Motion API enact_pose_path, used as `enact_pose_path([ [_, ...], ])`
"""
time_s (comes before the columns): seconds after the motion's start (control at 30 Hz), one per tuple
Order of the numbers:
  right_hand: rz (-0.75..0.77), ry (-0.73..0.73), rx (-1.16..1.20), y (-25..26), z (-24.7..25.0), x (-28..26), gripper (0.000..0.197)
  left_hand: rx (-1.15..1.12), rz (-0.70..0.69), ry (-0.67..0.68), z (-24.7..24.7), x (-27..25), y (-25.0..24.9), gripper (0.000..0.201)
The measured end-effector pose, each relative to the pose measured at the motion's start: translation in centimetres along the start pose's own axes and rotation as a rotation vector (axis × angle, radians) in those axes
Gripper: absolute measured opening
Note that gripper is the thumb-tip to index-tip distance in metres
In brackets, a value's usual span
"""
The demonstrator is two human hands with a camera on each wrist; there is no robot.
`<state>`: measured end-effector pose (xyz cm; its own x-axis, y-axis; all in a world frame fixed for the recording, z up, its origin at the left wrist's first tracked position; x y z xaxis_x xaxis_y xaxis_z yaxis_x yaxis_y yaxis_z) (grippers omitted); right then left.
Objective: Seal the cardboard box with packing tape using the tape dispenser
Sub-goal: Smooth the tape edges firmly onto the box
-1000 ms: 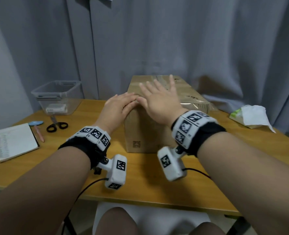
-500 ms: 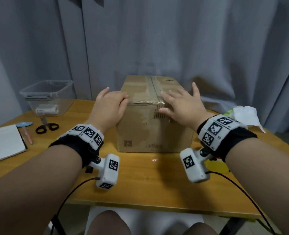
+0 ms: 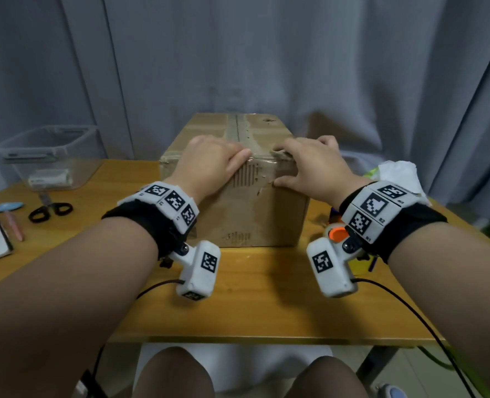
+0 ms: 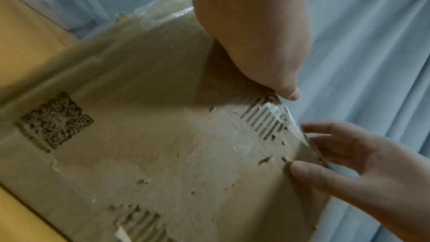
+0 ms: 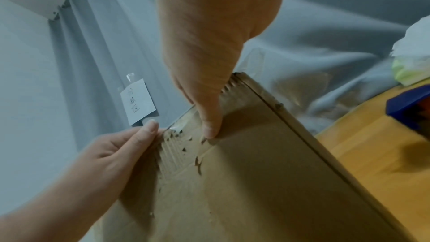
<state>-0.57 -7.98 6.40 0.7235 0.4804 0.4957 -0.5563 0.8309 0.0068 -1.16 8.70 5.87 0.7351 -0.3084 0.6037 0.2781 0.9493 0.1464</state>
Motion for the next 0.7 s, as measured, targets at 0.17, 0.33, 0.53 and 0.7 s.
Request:
enact_pose_path([
  [0.17, 0.108, -0.087, 0.017, 2.7, -0.1, -0.6, 0.044, -0.019, 0.037, -0.031, 1.0, -1.2, 1.9, 0.047],
  [0.33, 0.188, -0.138, 0.012, 3.2, 0.0, -1.2, 0.026, -0.141, -0.009, 0.068, 0.7, -0.8, 0.2, 0.047],
  [0.53, 0.342, -0.254, -0.058, 3.1, 0.9, -2.0, 0.021, -0.113, 0.008, 0.067, 0.3, -0.2, -0.4, 0.039],
  [0.7, 0.282, -0.243, -0.073, 2.0, 1.0, -2.5, 0.021, -0.042, 0.032, 0.048, 0.2, -0.4, -1.1, 0.041],
])
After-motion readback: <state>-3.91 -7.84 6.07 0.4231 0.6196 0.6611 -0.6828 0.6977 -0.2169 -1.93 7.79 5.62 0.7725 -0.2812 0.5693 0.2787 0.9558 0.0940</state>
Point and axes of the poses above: each hand's wrist, its own x-axis towards the middle knuckle, its own z-axis out of the back of the hand, y = z × x, the point moved 6 cm from there along x, towards the middle knuckle, and after that the axes turned 6 degrees about x, right-handed, at the moved point
